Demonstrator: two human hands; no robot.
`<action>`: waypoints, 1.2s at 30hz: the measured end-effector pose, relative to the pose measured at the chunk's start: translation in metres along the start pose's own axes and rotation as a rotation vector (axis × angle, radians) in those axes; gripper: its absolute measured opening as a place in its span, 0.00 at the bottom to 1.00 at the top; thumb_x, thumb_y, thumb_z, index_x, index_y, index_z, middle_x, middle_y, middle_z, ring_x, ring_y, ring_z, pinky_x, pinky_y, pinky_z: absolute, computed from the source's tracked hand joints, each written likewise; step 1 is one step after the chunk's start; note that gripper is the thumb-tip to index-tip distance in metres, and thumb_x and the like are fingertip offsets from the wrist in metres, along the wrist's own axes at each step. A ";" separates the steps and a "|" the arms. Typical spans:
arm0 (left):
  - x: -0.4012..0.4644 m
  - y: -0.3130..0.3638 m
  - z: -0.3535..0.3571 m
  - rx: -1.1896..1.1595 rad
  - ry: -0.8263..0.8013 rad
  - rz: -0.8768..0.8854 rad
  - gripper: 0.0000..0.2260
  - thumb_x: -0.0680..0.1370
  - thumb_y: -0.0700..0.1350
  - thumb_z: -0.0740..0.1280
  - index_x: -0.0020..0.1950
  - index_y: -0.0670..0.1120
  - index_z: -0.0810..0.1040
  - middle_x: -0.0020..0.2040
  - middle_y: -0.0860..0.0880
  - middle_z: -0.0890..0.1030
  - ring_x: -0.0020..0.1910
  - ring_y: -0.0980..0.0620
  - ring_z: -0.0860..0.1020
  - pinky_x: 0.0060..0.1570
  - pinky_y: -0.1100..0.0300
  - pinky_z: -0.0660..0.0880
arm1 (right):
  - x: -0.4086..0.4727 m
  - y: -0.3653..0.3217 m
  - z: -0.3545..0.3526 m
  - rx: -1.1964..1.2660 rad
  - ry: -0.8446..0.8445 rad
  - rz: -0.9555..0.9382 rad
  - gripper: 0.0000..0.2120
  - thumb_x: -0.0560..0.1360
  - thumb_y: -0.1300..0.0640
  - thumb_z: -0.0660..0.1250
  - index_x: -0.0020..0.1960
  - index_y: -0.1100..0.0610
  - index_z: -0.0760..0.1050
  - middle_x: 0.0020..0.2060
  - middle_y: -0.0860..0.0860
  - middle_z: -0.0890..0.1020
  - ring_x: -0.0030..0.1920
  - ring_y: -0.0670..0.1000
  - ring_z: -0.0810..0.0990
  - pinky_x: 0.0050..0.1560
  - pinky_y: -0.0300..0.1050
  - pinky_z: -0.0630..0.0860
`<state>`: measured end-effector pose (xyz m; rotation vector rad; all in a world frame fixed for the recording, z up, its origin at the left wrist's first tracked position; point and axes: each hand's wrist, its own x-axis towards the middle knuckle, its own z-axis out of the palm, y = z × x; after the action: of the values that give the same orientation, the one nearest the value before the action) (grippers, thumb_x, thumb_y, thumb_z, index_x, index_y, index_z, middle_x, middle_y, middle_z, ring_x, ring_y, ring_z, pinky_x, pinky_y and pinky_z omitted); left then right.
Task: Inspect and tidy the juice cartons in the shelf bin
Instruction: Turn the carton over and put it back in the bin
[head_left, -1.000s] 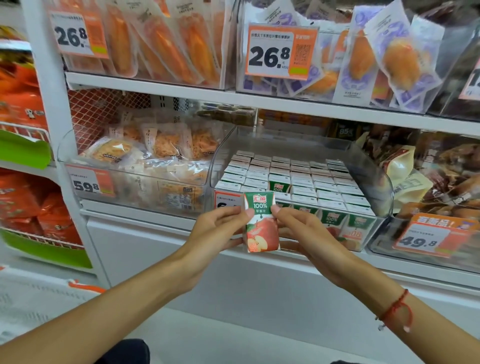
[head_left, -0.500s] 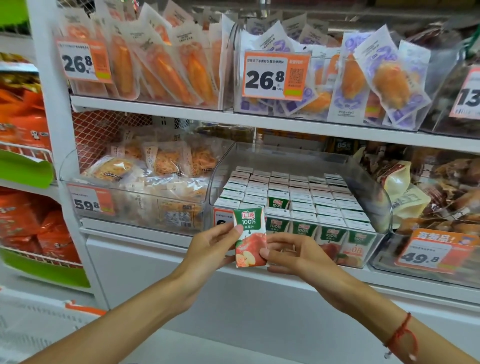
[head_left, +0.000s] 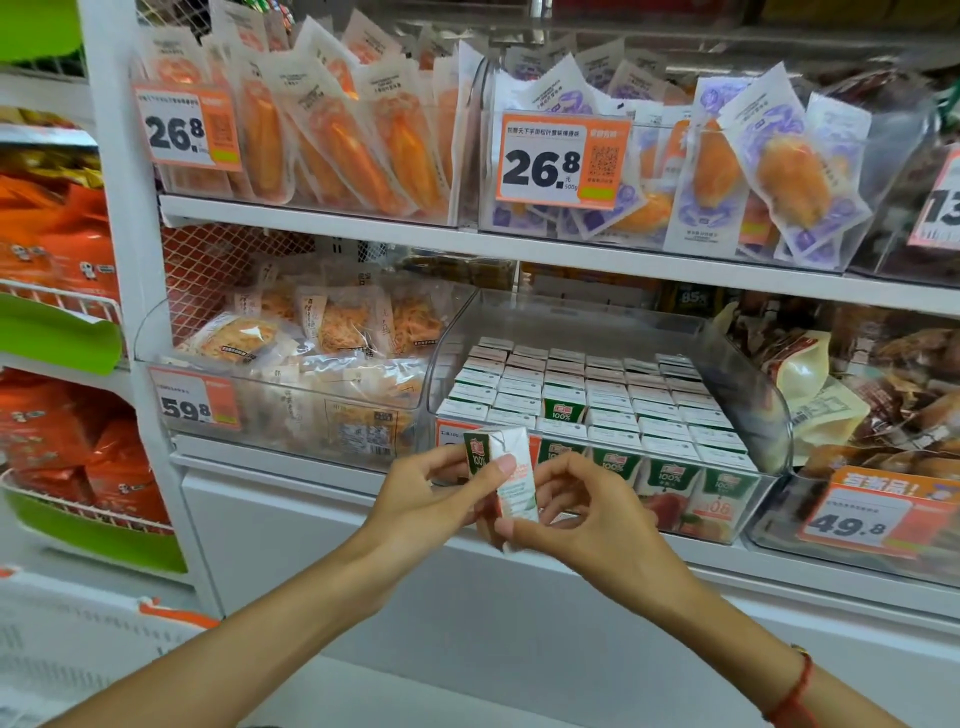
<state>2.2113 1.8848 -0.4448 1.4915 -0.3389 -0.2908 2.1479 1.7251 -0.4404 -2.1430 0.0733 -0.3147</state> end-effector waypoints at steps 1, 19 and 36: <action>0.000 0.001 -0.001 0.008 -0.004 -0.005 0.04 0.73 0.49 0.73 0.47 0.55 0.82 0.42 0.59 0.85 0.41 0.58 0.85 0.36 0.70 0.78 | 0.002 0.000 -0.004 0.097 -0.060 0.047 0.18 0.64 0.47 0.79 0.48 0.53 0.78 0.41 0.50 0.83 0.42 0.45 0.81 0.45 0.36 0.79; 0.003 0.004 0.003 -0.016 -0.131 -0.146 0.15 0.80 0.55 0.63 0.61 0.49 0.80 0.51 0.50 0.86 0.54 0.55 0.83 0.58 0.59 0.78 | 0.004 -0.002 -0.018 0.292 -0.297 0.214 0.11 0.75 0.49 0.70 0.56 0.49 0.81 0.49 0.45 0.86 0.54 0.44 0.83 0.62 0.43 0.74; 0.001 0.002 -0.001 -0.088 0.021 -0.219 0.11 0.77 0.48 0.71 0.58 0.48 0.81 0.49 0.49 0.86 0.48 0.52 0.85 0.43 0.65 0.81 | 0.008 0.004 -0.004 0.041 -0.107 0.045 0.15 0.69 0.43 0.74 0.52 0.47 0.77 0.42 0.44 0.82 0.44 0.41 0.79 0.44 0.32 0.75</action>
<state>2.2125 1.8859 -0.4430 1.4454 -0.1436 -0.4577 2.1552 1.7184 -0.4401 -2.1107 0.0531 -0.1738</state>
